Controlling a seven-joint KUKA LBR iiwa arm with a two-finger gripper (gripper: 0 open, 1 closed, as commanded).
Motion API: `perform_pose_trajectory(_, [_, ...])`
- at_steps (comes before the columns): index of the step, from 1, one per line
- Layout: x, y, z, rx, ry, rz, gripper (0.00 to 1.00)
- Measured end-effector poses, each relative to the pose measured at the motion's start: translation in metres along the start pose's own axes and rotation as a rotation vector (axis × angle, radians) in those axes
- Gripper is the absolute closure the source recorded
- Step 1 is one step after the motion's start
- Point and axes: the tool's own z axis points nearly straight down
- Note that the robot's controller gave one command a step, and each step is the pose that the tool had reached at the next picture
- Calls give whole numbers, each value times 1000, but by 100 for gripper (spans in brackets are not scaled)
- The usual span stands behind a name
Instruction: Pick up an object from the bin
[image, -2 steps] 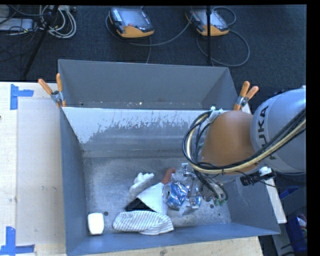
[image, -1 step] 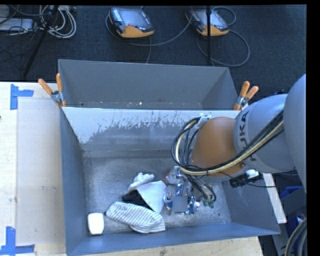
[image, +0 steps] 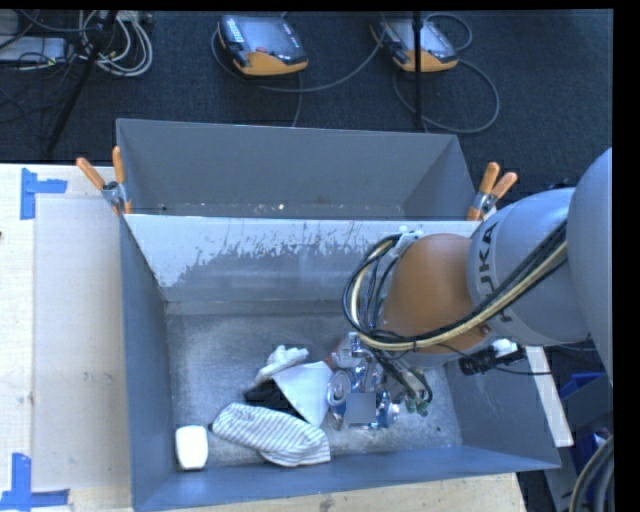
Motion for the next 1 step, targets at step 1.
perform_pose_trajectory(1, [12, -7, -140, -4, 1, -152, 100])
